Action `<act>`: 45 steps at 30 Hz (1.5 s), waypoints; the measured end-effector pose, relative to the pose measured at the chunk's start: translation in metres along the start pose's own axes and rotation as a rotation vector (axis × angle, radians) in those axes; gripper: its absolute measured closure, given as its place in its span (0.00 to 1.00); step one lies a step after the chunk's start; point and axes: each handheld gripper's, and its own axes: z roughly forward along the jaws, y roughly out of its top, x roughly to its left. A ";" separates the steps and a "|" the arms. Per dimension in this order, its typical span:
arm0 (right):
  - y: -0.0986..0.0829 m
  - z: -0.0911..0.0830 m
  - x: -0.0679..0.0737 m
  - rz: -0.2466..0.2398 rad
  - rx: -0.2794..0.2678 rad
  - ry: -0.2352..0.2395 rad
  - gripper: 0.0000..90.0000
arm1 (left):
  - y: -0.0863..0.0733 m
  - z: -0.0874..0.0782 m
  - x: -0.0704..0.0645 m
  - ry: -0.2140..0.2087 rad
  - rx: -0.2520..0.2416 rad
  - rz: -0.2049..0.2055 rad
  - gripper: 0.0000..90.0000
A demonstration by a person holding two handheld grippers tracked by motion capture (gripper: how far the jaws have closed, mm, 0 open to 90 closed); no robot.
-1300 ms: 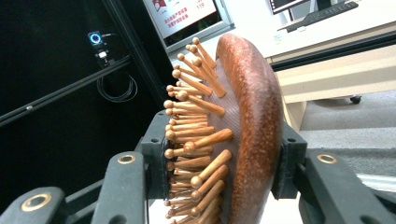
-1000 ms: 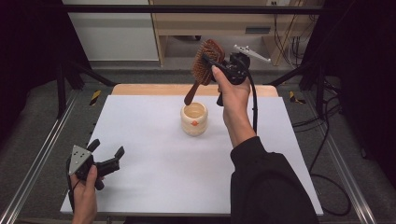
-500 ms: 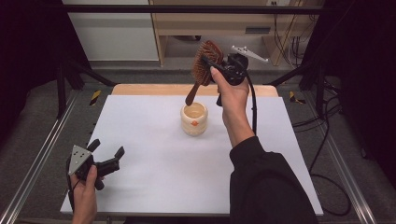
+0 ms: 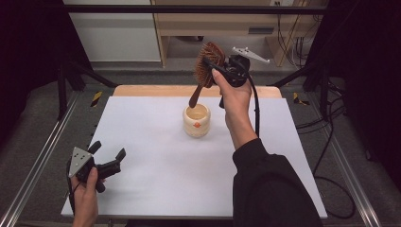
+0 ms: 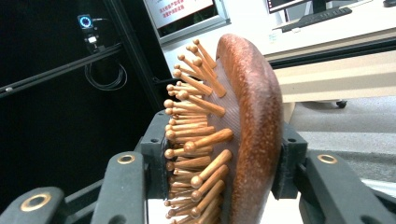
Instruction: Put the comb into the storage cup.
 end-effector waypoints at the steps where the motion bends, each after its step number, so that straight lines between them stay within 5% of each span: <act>1: 0.000 0.000 0.000 -0.003 0.001 -0.001 0.57 | 0.000 0.000 0.000 -0.001 0.000 0.001 0.02; 24: -0.018 0.007 -0.005 -0.064 0.066 -0.026 0.57 | 0.000 0.000 0.001 -0.002 -0.001 -0.003 0.02; 45: -0.036 0.013 -0.015 -0.064 0.103 -0.045 0.57 | 0.000 0.000 0.001 -0.002 0.002 0.000 0.02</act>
